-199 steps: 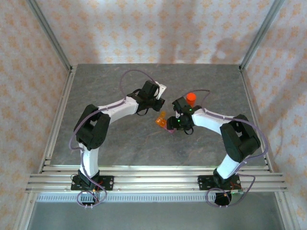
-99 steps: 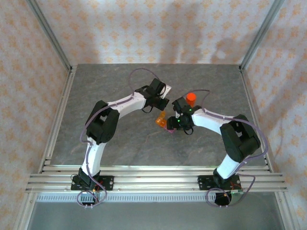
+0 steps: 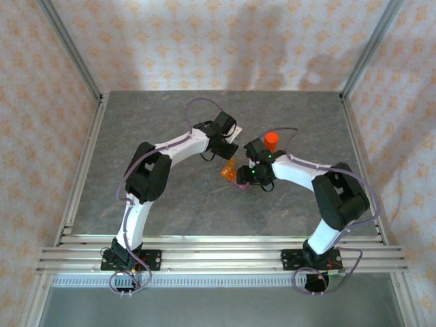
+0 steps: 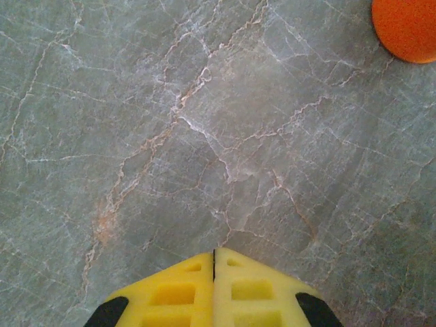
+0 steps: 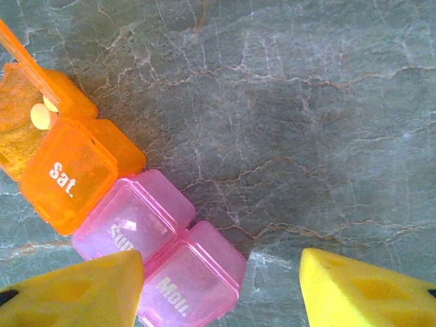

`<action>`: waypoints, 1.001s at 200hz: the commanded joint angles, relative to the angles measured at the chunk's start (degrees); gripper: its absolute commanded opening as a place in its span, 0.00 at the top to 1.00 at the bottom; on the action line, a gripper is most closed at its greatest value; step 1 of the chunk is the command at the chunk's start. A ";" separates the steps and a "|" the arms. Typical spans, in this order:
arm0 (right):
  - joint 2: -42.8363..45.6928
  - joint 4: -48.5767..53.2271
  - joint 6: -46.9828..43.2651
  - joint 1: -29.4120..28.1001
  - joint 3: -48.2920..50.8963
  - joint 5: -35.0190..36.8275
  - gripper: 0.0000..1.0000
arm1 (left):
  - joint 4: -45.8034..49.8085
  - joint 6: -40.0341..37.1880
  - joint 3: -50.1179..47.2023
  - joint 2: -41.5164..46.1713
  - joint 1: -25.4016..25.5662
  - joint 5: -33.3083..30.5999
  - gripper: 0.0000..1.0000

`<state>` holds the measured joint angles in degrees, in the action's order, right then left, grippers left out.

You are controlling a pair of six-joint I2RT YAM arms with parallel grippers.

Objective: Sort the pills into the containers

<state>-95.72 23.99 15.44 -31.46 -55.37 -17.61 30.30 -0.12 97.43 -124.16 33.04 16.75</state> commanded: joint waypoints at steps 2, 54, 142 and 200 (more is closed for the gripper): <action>-1.61 0.64 0.73 -0.24 0.62 3.25 0.38 | 3.61 -1.62 1.69 -0.10 0.70 1.93 1.00; -1.74 0.53 1.01 -0.26 0.62 3.63 0.39 | 4.85 -2.25 1.68 0.47 1.15 3.93 1.00; -2.66 0.45 1.76 -0.24 0.62 4.49 0.39 | 5.53 -2.44 0.58 2.58 1.31 4.96 1.00; -3.15 0.38 2.32 -0.18 0.62 5.21 0.39 | 6.51 -3.21 -0.43 4.25 1.33 5.30 1.00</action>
<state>-96.16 23.53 16.75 -31.59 -55.37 -17.63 33.47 -1.80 97.89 -123.37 33.61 20.71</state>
